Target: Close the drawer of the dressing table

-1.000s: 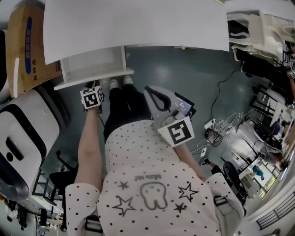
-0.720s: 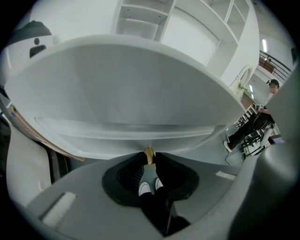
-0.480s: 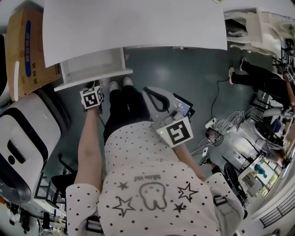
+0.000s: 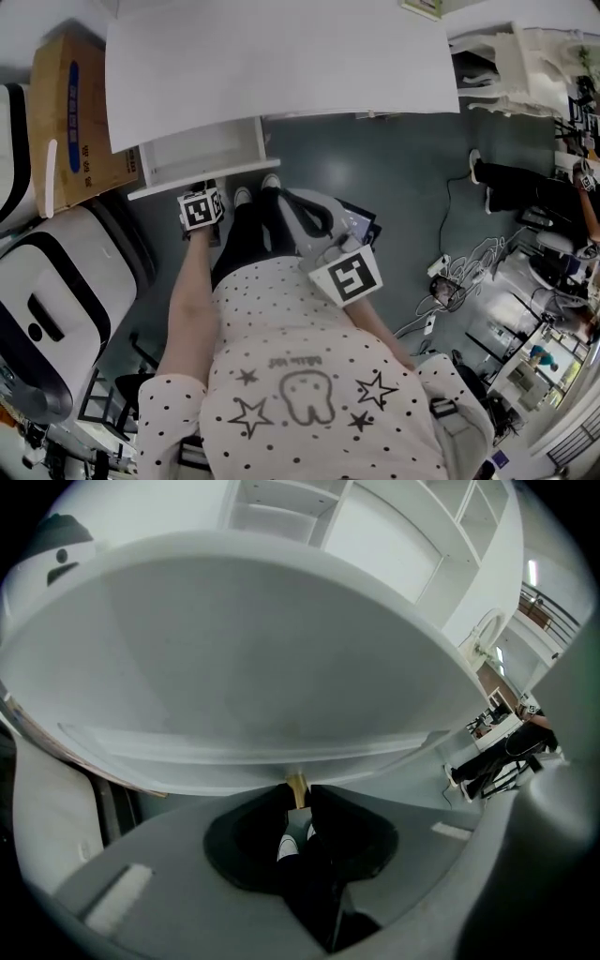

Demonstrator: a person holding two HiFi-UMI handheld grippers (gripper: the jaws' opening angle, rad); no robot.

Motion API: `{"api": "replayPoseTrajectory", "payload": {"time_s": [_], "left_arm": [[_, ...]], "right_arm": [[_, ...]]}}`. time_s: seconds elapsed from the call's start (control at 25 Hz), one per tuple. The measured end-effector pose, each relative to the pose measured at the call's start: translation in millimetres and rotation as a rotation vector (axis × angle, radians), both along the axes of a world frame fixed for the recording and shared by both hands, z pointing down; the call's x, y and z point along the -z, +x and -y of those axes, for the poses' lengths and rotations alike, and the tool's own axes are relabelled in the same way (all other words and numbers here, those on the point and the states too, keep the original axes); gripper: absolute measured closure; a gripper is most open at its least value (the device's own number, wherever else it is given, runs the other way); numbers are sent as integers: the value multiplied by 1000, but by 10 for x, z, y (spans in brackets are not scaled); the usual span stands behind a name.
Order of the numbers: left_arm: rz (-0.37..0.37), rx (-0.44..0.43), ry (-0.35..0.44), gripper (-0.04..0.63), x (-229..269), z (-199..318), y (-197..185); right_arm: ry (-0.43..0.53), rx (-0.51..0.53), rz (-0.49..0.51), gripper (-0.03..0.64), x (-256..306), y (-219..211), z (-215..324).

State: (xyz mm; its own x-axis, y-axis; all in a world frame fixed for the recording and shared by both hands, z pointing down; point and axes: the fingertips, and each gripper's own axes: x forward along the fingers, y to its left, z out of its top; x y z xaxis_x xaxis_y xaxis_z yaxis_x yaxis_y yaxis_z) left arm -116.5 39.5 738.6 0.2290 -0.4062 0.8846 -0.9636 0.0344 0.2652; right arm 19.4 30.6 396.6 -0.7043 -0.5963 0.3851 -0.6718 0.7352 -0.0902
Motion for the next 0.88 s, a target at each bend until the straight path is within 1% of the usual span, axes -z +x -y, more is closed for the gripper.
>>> {"api": "replayPoseTrajectory", "payload": {"time_s": [0.16, 0.44, 0.72, 0.88], "left_arm": [[-4, 12, -8, 517, -47, -14, 21], [27, 28, -45, 518, -52, -51, 18], [68, 88, -52, 518, -47, -8, -12], [73, 105, -67, 518, -65, -31, -49]], "right_arm": [[0, 42, 7, 620, 40, -44, 29], [14, 70, -13, 620, 126, 171, 374], [23, 139, -8, 620, 79, 274, 562], [24, 180, -14, 620, 41, 266, 560]]}}
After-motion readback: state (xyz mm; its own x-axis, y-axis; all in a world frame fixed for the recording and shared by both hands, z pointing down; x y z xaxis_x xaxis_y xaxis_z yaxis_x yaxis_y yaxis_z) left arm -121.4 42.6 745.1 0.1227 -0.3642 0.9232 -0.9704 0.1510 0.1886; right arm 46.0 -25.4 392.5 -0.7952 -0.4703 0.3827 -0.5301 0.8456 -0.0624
